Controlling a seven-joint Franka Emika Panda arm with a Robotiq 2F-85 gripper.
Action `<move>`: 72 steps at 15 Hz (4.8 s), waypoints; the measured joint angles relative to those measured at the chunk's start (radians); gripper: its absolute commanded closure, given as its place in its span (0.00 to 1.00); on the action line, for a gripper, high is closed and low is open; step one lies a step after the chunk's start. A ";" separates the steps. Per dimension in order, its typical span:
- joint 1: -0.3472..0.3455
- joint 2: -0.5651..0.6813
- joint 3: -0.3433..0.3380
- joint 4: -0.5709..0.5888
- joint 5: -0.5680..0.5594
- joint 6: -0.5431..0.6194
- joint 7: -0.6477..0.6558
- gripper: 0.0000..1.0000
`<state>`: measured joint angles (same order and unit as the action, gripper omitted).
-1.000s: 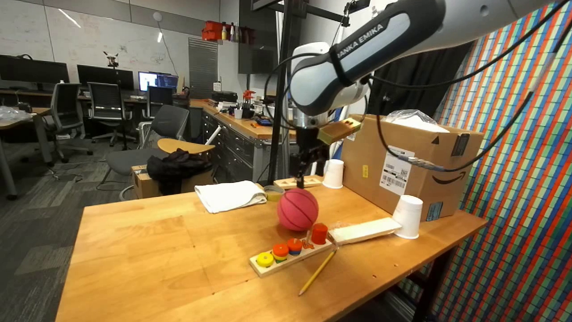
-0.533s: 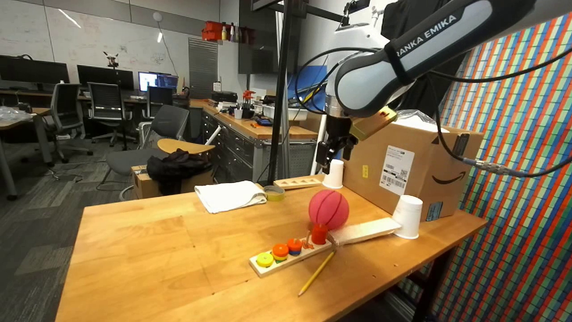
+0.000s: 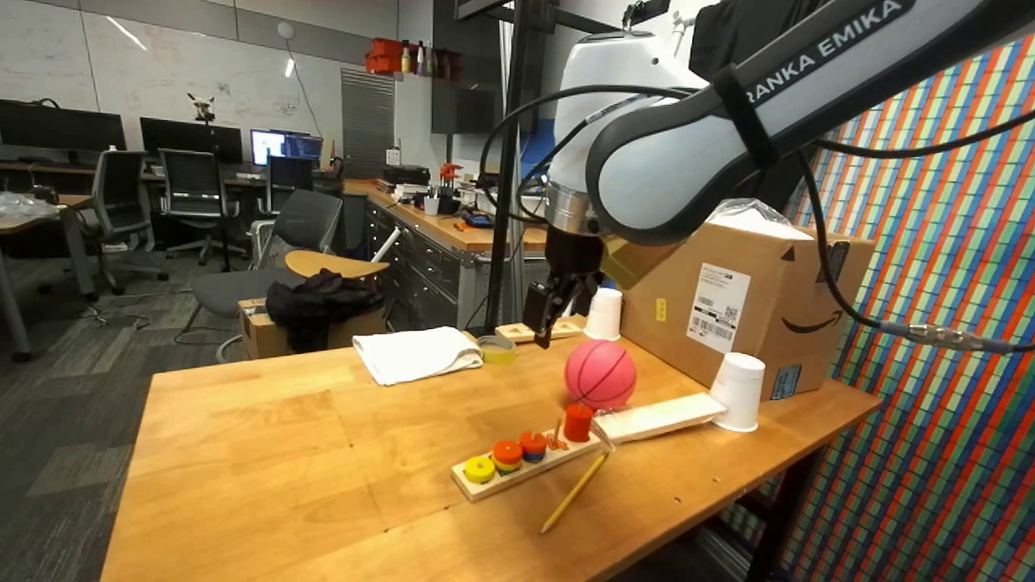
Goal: Move the ball
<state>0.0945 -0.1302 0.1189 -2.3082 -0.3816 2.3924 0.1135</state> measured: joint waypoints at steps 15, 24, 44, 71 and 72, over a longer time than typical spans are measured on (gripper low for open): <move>0.048 0.177 0.027 0.023 0.334 -0.074 -0.281 0.00; 0.032 0.240 0.029 0.119 0.498 -0.132 -0.415 0.00; -0.087 0.313 -0.094 0.171 0.406 -0.116 -0.376 0.00; 0.014 0.112 -0.016 -0.075 -0.026 0.165 0.033 0.00; 0.024 0.115 -0.006 -0.085 0.022 0.159 0.004 0.00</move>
<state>0.1190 -0.0153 0.1132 -2.3930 -0.3591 2.5511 0.1172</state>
